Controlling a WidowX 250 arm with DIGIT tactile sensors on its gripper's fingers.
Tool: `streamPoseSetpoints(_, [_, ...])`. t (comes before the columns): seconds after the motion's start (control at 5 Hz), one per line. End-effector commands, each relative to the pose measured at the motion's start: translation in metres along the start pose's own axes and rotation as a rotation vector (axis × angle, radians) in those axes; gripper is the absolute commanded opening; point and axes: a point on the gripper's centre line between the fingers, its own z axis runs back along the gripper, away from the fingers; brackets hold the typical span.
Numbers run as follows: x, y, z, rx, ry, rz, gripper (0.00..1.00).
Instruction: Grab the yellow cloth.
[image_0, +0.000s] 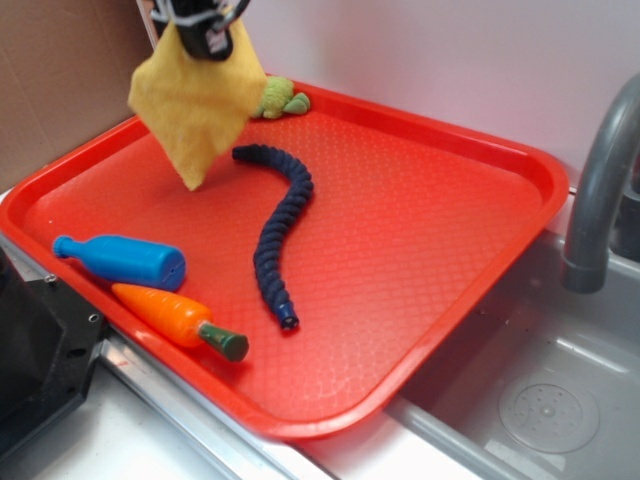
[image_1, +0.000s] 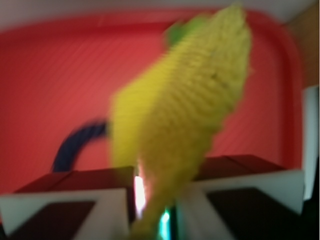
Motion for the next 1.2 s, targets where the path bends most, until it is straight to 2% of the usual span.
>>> streamPoseSetpoints(0.0, [0.02,-0.013,0.025,0.096,-0.013,0.034,0.0])
streamPoseSetpoints(0.2, [0.01,-0.034,0.037,0.113,-0.041,-0.007,0.0])
streamPoseSetpoints(0.4, [-0.003,-0.056,0.045,0.155,-0.035,-0.024,0.0])
streamPoseSetpoints(0.6, [-0.006,-0.069,0.052,0.165,-0.058,-0.052,0.0])
streamPoseSetpoints(0.8, [-0.008,-0.072,0.054,0.158,-0.05,-0.049,0.0])
streamPoseSetpoints(1.0, [0.012,-0.053,0.046,0.139,0.031,0.01,0.0])
